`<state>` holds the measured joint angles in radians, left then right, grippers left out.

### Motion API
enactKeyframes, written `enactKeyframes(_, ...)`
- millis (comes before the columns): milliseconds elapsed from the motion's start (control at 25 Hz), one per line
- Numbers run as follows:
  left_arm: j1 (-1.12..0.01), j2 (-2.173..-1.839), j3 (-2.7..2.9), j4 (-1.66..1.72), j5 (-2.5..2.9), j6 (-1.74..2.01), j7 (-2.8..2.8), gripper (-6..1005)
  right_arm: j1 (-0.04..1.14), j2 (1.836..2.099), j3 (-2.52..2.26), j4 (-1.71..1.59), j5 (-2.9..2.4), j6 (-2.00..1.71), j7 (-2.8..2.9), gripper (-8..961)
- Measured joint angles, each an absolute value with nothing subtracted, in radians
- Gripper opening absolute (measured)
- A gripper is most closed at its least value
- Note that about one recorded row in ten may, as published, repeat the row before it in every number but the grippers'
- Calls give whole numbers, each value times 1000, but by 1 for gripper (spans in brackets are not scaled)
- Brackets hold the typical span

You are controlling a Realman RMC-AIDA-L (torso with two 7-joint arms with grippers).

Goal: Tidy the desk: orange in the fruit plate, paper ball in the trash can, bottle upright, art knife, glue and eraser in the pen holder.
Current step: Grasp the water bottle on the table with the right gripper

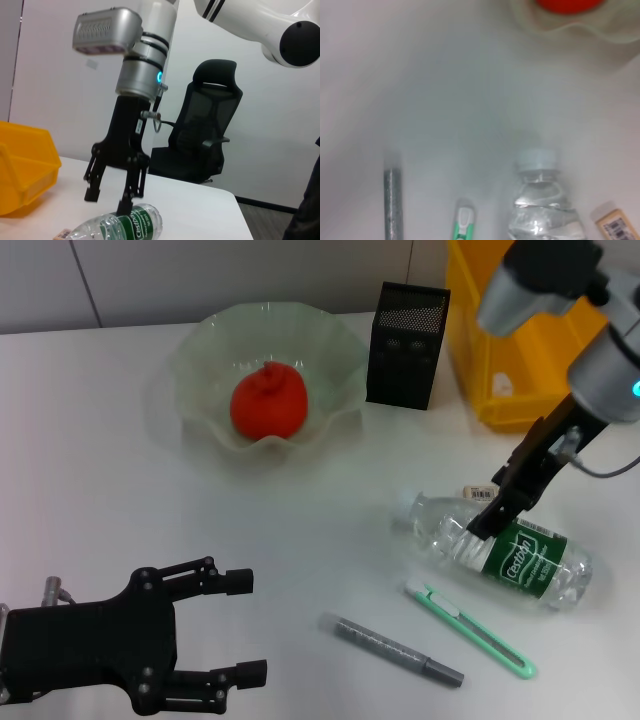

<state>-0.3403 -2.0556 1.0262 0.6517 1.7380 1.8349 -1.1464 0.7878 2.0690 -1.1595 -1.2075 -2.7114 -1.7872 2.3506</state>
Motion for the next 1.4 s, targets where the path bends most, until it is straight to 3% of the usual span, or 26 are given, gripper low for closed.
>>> enactKeyframes(1400,-345,-2059,1026,649,1738,1819,-1144,863,847,2082,-1349,-932,-2756,-1596,2419,788)
